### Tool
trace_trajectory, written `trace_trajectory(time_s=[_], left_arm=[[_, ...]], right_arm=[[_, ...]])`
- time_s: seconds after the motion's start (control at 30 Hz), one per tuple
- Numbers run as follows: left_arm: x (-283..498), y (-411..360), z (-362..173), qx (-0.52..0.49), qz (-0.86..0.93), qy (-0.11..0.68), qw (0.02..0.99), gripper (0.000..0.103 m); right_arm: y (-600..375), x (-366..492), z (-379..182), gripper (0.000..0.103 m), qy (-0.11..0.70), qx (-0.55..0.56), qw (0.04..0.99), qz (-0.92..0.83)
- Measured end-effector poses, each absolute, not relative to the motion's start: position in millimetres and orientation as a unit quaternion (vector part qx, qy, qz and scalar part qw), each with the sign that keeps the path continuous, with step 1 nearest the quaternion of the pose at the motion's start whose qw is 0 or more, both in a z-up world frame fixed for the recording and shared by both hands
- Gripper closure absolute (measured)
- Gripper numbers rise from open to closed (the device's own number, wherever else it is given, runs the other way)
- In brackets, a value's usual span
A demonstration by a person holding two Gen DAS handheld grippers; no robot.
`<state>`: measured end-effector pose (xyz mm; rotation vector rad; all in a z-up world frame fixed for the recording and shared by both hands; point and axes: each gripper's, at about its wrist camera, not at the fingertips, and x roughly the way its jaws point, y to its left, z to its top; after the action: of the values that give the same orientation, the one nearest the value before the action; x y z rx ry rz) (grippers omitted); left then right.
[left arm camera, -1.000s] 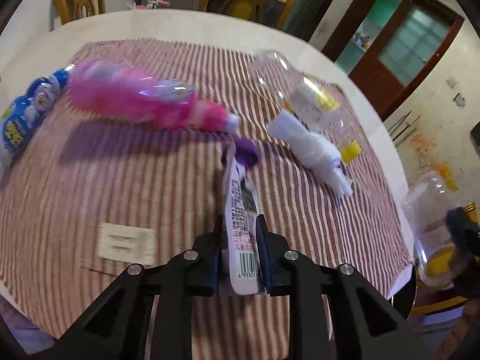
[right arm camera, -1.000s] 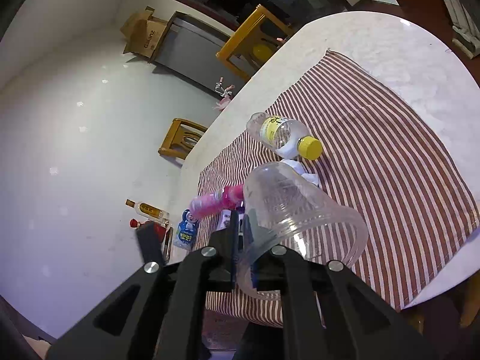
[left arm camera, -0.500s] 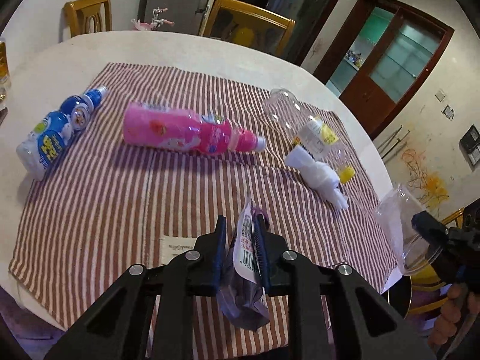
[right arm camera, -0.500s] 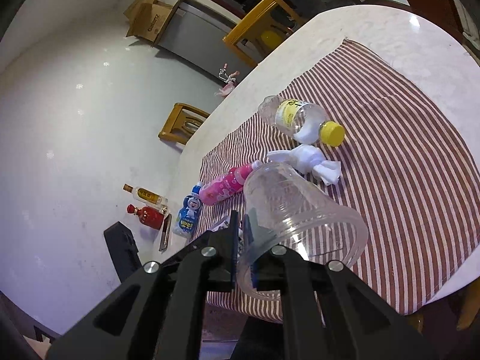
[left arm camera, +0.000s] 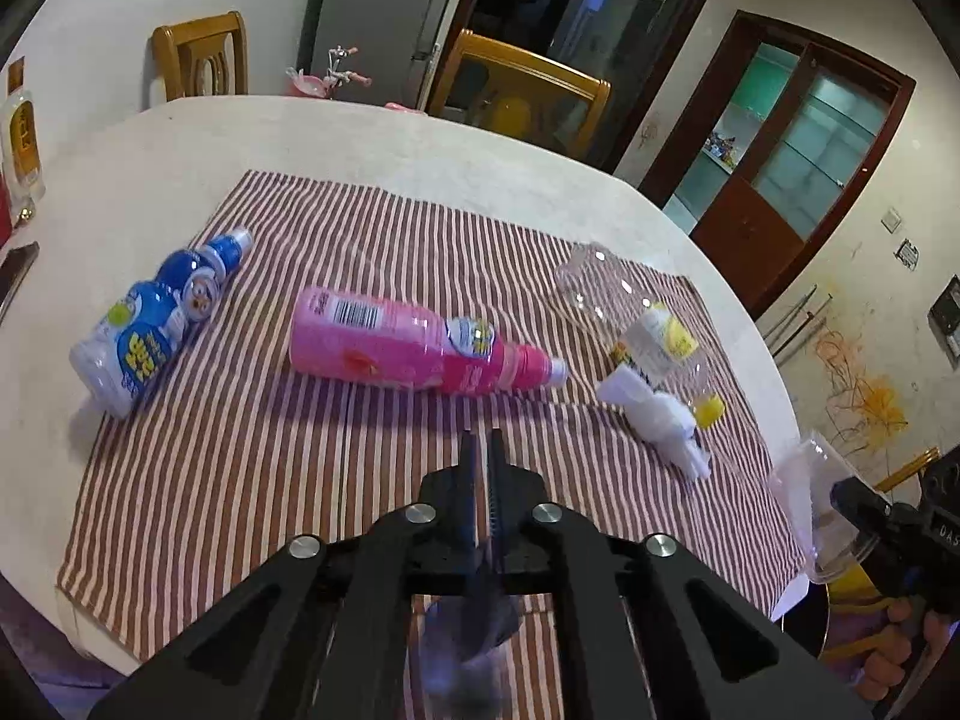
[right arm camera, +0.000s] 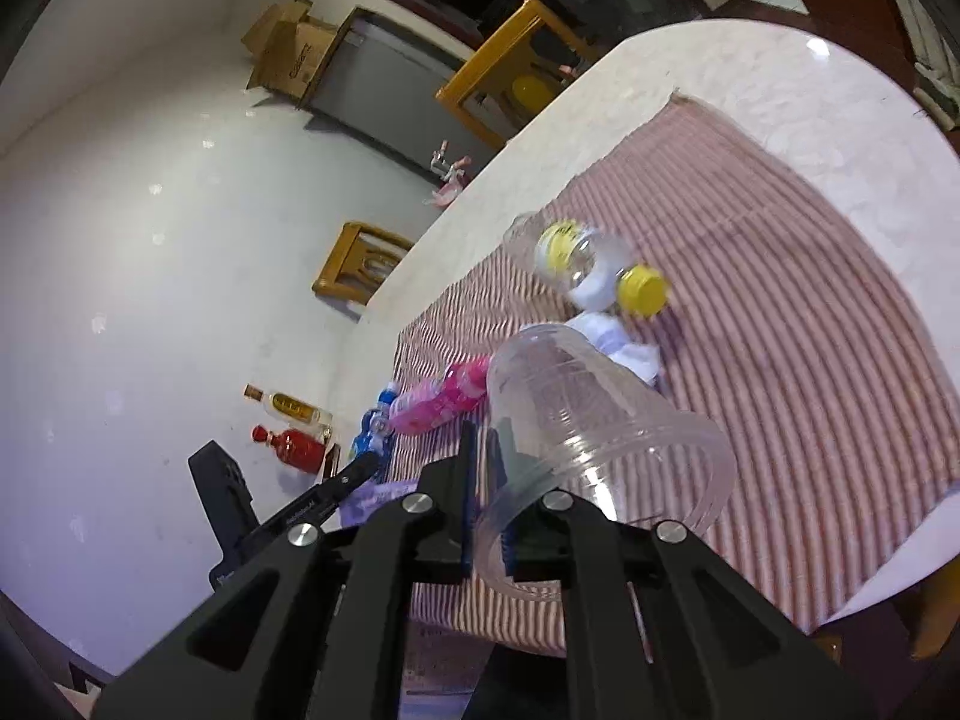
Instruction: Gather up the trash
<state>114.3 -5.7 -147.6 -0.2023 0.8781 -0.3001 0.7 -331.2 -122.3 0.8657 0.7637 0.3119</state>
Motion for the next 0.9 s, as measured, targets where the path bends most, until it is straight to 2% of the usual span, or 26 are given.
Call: trace_trajectory(time_s=[0.17, 0.2, 0.23, 0.27, 0.3, 0.33, 0.4, 0.47, 0.57, 0.73, 0.8, 0.9], left_arm=[[124, -14, -142, -0.082, -0.151, 0.417, 0.893, 0.102], [126, -14, -144, -0.079, -0.157, 0.418, 0.891, 0.101], [126, -15, -145, -0.075, -0.161, 0.419, 0.89, 0.094], [126, -14, -147, -0.063, -0.174, 0.421, 0.888, 0.082], [123, -13, -148, -0.049, -0.187, 0.422, 0.886, 0.045], [117, -10, -149, -0.028, -0.2, 0.417, 0.886, 0.023], [105, -5, -149, 0.02, -0.219, 0.407, 0.887, 0.021], [93, 0, -156, 0.099, -0.24, 0.42, 0.87, 0.014], [73, 0, -171, 0.225, -0.249, 0.42, 0.843, 0.013], [27, -24, -207, 0.434, -0.264, 0.332, 0.795, 0.013], [31, -29, -222, 0.462, -0.259, 0.331, 0.781, 0.013], [47, -27, -226, 0.437, -0.271, 0.34, 0.787, 0.014]], right_arm=[[-362, -9, -125, 0.094, 0.347, 0.422, 0.83, 0.107], [-365, -11, -125, 0.094, 0.345, 0.424, 0.831, 0.102], [-367, -12, -125, 0.094, 0.344, 0.425, 0.831, 0.101], [-367, -12, -125, 0.094, 0.343, 0.425, 0.832, 0.102], [-367, -12, -125, 0.094, 0.343, 0.424, 0.832, 0.103], [-367, -12, -125, 0.094, 0.343, 0.424, 0.831, 0.105], [-365, -9, -126, 0.095, 0.345, 0.425, 0.83, 0.11], [-361, -6, -128, 0.095, 0.349, 0.424, 0.827, 0.115], [-354, -1, -129, 0.095, 0.353, 0.423, 0.825, 0.126], [-348, 2, -127, 0.095, 0.357, 0.418, 0.826, 0.128], [-347, 2, -125, 0.095, 0.357, 0.416, 0.826, 0.128], [-347, 0, -122, 0.094, 0.356, 0.414, 0.828, 0.129]])
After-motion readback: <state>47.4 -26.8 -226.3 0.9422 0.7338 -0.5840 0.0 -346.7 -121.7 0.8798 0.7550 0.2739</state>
